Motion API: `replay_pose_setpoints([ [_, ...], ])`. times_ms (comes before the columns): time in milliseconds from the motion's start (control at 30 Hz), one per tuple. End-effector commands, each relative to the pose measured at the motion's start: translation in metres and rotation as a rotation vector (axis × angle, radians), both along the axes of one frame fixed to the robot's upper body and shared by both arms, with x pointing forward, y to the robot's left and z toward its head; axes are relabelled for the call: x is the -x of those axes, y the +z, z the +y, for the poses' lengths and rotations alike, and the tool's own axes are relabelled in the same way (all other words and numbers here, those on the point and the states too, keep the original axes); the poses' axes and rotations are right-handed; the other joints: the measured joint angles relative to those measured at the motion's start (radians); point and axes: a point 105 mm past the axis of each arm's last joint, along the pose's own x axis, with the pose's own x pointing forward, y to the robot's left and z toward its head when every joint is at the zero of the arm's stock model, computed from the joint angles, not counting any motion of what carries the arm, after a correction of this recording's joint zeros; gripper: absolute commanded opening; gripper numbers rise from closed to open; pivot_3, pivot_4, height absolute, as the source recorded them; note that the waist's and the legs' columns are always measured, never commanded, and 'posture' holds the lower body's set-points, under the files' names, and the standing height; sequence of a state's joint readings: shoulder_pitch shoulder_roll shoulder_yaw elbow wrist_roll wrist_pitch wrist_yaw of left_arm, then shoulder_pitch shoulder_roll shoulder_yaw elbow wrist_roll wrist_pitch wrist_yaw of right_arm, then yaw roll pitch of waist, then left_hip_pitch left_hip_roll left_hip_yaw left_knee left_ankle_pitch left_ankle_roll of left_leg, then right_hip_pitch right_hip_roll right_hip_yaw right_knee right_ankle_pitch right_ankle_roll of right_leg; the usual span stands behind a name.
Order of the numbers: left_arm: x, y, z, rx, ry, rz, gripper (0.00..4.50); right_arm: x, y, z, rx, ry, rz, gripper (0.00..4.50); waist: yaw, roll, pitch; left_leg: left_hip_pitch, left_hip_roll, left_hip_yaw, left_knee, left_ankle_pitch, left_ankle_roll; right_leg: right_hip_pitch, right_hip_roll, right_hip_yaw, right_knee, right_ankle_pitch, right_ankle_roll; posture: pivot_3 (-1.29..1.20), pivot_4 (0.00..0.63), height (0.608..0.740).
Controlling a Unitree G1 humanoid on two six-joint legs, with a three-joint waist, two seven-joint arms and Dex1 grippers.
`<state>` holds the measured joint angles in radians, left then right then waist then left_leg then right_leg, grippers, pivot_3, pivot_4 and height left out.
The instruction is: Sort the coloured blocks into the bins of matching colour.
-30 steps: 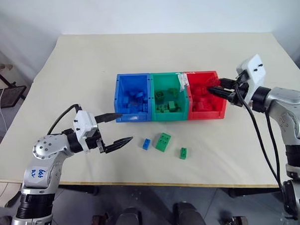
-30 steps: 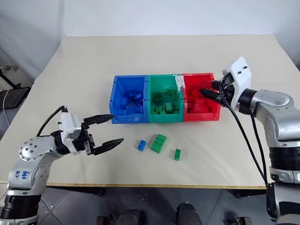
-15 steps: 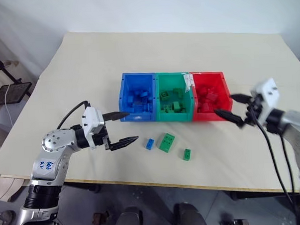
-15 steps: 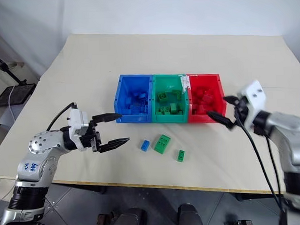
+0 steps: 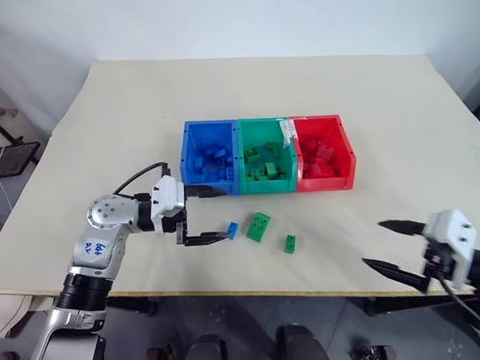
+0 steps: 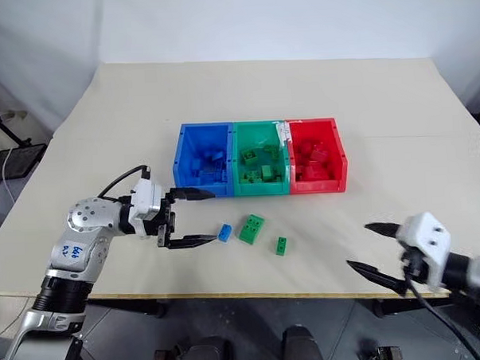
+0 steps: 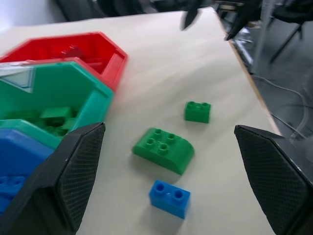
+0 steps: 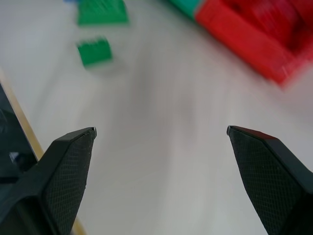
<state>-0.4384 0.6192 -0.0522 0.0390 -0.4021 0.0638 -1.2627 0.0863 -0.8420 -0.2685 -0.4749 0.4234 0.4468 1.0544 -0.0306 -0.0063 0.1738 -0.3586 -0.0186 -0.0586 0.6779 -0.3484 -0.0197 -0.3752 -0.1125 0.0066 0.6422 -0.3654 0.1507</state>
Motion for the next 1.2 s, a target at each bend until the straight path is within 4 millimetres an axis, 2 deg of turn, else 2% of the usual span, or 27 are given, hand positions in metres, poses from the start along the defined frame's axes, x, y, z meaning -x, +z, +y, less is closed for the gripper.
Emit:
replay_pose_setpoints([
  [33,0.009,-0.002,0.015,-0.038,0.008,-0.011,4.5,-0.005,-0.013,0.022,0.05,0.065,0.06,4.48,0.005,0.0,0.0,0.0,0.0,-0.001,-0.002,0.0,0.0,0.0,0.0,-0.001,0.0,0.0,0.0,0.0,0.15,0.74],
  [133,0.011,-0.013,0.035,-0.073,0.088,0.009,4.5,-0.024,-0.023,0.043,0.062,0.106,0.077,4.48,0.009,0.001,0.001,-0.001,-0.001,-0.004,-0.004,0.0,-0.001,-0.002,-0.002,-0.003,-0.002,0.0,0.0,0.0,0.15,0.74],
  [300,0.02,-0.014,0.038,-0.055,0.131,0.011,4.5,-0.037,-0.038,0.051,0.111,0.154,0.1,4.48,0.029,0.001,0.001,-0.011,-0.003,-0.01,0.002,0.0,-0.001,-0.004,-0.003,-0.007,-0.007,0.001,0.001,0.0,0.15,0.74],
  [400,0.026,-0.013,0.035,-0.047,0.133,0.015,4.5,-0.038,-0.044,0.048,0.148,0.176,0.101,3.9,0.033,0.001,0.001,-0.012,-0.004,-0.012,0.002,0.0,-0.001,-0.003,-0.004,-0.008,-0.007,0.001,0.001,0.0,0.15,0.74],
  [600,0.029,-0.008,0.03,-0.026,0.128,0.018,4.5,-0.033,-0.042,0.058,0.107,0.224,0.096,1.94,0.029,0.001,0.001,-0.011,-0.003,-0.013,0.003,0.0,-0.002,-0.002,-0.003,-0.01,-0.006,0.001,0.001,0.0,0.15,0.74],
  [667,0.027,-0.005,0.029,-0.016,0.135,0.015,4.5,-0.032,-0.032,0.062,0.065,0.243,0.071,1.41,0.027,0.001,0.001,-0.011,-0.003,-0.013,0.003,0.001,-0.002,-0.002,-0.003,-0.01,-0.006,0.001,0.001,0.0,0.15,0.74],
  [767,0.022,0.0,0.031,0.021,0.18,0.009,4.5,-0.043,-0.009,0.064,-0.014,0.202,0.024,1.42,0.027,0.002,0.001,-0.011,-0.003,-0.013,0.002,0.001,-0.002,-0.002,-0.003,-0.01,-0.006,0.001,0.001,0.0,0.15,0.74],
  [867,0.016,0.008,0.038,0.088,0.279,-0.001,4.5,-0.077,0.037,0.066,-0.153,0.079,-0.03,1.42,0.016,0.004,0.003,-0.011,-0.003,-0.012,0.003,0.001,-0.002,-0.002,-0.003,-0.01,-0.006,0.001,0.001,0.0,0.15,0.74],
  [967,0.014,0.011,0.047,0.118,0.357,-0.007,4.5,-0.113,0.066,0.064,-0.188,-0.06,-0.079,1.42,0.008,0.005,0.003,-0.011,-0.003,-0.013,0.002,0.002,-0.004,-0.002,-0.003,-0.01,-0.005,0.001,0.0,0.0,0.15,0.74],
  [1100,0.018,0.009,0.056,0.124,0.421,-0.007,4.5,-0.149,0.079,0.066,-0.174,-0.153,-0.124,1.42,0.003,0.005,0.003,-0.011,-0.003,-0.015,-0.002,0.002,-0.004,-0.004,-0.004,-0.013,-0.005,0.001,0.0,0.0,0.15,0.74],
  [1200,0.02,0.008,0.058,0.121,0.437,-0.012,4.5,-0.165,0.081,0.074,-0.175,-0.171,-0.143,1.42,0.0,0.005,0.003,-0.012,-0.003,-0.014,-0.004,0.002,-0.004,-0.004,-0.004,-0.013,-0.003,0.002,0.0,0.0,0.15,0.74],
])
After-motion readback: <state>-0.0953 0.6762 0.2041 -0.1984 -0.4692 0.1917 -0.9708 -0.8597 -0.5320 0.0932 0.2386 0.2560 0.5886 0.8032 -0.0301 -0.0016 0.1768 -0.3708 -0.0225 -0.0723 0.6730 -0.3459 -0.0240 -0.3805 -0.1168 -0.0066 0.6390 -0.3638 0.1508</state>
